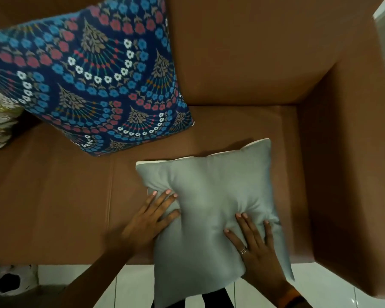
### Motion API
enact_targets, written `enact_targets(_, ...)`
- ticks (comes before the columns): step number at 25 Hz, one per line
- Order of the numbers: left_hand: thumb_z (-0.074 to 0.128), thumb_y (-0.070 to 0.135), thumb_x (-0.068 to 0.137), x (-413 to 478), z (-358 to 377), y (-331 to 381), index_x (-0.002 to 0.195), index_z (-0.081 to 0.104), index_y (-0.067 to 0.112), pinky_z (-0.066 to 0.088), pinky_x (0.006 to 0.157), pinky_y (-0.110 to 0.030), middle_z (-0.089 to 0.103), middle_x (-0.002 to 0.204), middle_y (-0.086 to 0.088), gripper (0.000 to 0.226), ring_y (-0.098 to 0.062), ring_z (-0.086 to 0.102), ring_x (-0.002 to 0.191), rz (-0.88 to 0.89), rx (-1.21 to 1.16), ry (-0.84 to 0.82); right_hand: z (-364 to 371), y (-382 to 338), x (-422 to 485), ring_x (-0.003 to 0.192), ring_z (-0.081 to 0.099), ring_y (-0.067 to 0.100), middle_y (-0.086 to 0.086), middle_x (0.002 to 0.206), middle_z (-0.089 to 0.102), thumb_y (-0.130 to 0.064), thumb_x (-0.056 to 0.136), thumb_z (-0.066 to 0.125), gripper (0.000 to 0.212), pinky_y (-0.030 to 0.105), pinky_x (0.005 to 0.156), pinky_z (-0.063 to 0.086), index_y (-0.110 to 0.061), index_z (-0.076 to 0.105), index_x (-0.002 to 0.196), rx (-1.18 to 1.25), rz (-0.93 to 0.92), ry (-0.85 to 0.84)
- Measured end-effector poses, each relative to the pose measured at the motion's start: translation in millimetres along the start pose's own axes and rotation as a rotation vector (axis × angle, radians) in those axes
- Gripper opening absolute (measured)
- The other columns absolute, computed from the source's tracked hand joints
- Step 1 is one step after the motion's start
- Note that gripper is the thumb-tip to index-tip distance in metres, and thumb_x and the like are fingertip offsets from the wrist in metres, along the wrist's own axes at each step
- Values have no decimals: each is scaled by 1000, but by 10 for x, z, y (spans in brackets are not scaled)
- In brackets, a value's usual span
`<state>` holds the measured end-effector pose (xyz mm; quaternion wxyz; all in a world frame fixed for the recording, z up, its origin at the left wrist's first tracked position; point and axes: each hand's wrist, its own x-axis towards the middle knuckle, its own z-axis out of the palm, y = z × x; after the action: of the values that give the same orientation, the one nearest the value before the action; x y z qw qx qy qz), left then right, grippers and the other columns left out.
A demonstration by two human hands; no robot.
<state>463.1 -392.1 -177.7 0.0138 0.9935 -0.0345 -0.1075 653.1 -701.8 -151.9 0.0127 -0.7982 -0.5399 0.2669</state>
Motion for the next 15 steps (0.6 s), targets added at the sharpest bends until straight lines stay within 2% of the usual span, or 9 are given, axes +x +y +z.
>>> enact_targets(2,49,25,89,66,2,-19,143,45,17,34,119,-57,54,146,-20,54,-39,53,135,29,-1,72,32,34,5,146,43,31,14,157,47,-37,77,68,73,67,113,32,-31,49,147,28,-38,102)
enact_targets(4,49,21,88,159,-167,-15,130,60,17,45,111,-54,69,128,-15,43,-34,67,120,15,-53,113,-154,69,-14,129,61,23,3,145,61,-27,75,66,60,50,110,39,-30,63,135,119,-62,181)
enact_targets(7,53,19,84,183,-600,-109,113,75,16,41,113,-44,74,113,-6,36,-24,71,107,-9,-248,187,-761,151,-11,107,73,14,-6,124,75,-17,59,81,62,19,104,45,-26,73,120,315,-19,225)
enact_targets(9,56,23,80,274,-995,-146,113,75,13,38,112,-38,74,112,-2,39,-17,67,110,-46,-428,190,-1345,216,3,95,75,8,-7,108,80,-14,48,77,67,7,89,47,-27,75,114,391,63,233)
enact_targets(10,55,26,83,445,-1227,-181,118,73,14,37,112,-31,72,116,3,41,-12,61,116,-126,-535,69,-1676,273,-2,87,72,-2,-13,97,81,-16,48,74,62,5,79,47,-29,77,109,415,99,253)
enact_targets(12,55,40,94,835,-1677,-248,132,63,27,32,112,-17,60,123,18,41,-3,51,128,-356,-581,-265,-2326,427,31,72,64,-19,-30,75,74,-30,56,68,39,2,64,45,-33,77,93,467,184,293)
enact_targets(13,57,43,96,905,-1890,-349,134,59,29,35,113,-20,59,123,18,41,-5,51,130,-524,-613,-446,-2650,509,79,68,62,-21,-30,68,71,-37,61,67,29,5,60,46,-37,75,89,477,223,307)
enact_targets(14,59,41,96,1035,-2038,-383,134,59,27,39,113,-26,60,121,11,40,-10,53,130,-710,-780,-530,-2934,591,141,69,62,-21,-29,64,68,-37,66,72,25,9,59,47,-42,72,91,477,245,331)
enact_targets(15,63,35,94,1165,-2155,-357,131,60,21,43,112,-35,62,120,3,40,-18,56,128,-865,-890,-433,-3166,685,236,72,62,-21,-29,68,67,-28,72,80,31,10,58,47,-43,70,98,472,238,373)
